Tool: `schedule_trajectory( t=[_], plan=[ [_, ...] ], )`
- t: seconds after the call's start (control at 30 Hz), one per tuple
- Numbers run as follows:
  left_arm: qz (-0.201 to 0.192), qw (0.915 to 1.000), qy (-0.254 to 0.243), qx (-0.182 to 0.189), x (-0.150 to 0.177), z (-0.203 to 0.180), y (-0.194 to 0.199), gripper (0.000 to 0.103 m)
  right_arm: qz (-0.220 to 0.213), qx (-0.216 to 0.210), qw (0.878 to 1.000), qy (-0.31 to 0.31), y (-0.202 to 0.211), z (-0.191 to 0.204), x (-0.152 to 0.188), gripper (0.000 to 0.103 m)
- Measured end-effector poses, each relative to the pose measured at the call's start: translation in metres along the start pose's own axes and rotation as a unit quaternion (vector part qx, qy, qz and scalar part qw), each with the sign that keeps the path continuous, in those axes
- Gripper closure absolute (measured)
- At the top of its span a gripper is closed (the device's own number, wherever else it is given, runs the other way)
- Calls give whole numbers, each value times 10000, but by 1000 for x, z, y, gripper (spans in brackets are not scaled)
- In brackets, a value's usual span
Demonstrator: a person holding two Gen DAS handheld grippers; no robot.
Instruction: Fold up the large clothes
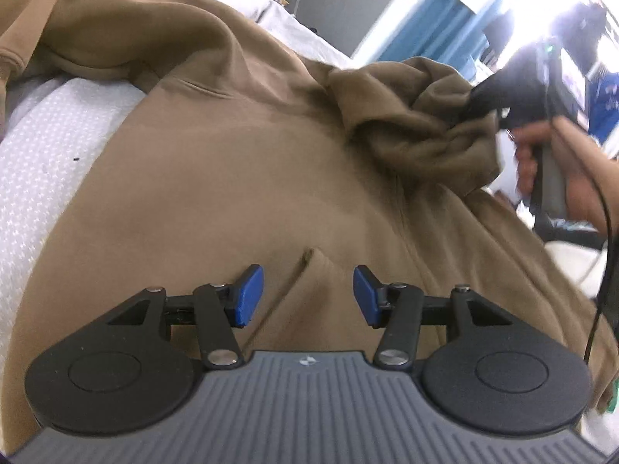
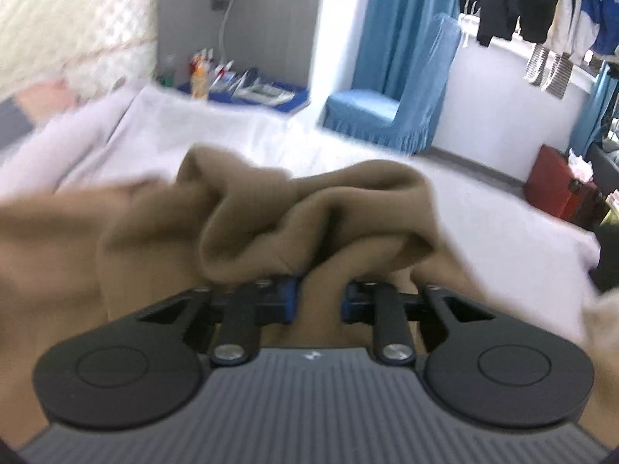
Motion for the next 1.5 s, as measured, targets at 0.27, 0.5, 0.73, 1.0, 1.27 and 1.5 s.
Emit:
schedule_trajectory(
  t=[0.27,0.5,0.73,1.0,1.27,1.5],
  plan=[
    [-728,9973,74,-110,-28,2,-8,45,-697,116,9969,-343,-86,-23,-134,91],
    [-848,9961,0,-241,-31,6,-55,45,-177,335,9930,-1120,-209,-45,-128,91],
    [-758,9966,-288,-139,-35,5,-87,37,-221,301,9963,-768,-289,-42,-81,86],
    [-672,9954,-653,-211,-30,0,-96,37,-365,-63,9868,-1577,-306,-74,-67,74],
    [-668,9960,-579,-141,-31,1,-97,37,-761,80,9874,-1383,-256,-84,-86,19],
    [-551,9948,-845,-154,-26,-11,-86,37,-811,-100,9886,-1265,-181,-93,-76,17]
  ],
)
Point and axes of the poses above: each gripper's, at about its wrist camera, not at the fingertips, and y roughly against the way its jaws point, z to its left, x to its underside, the point moved 3 cm from there along -y, roughly the way its jaws point, and after that the axes turned 5 degrees about -z, right-handed, at the moved point
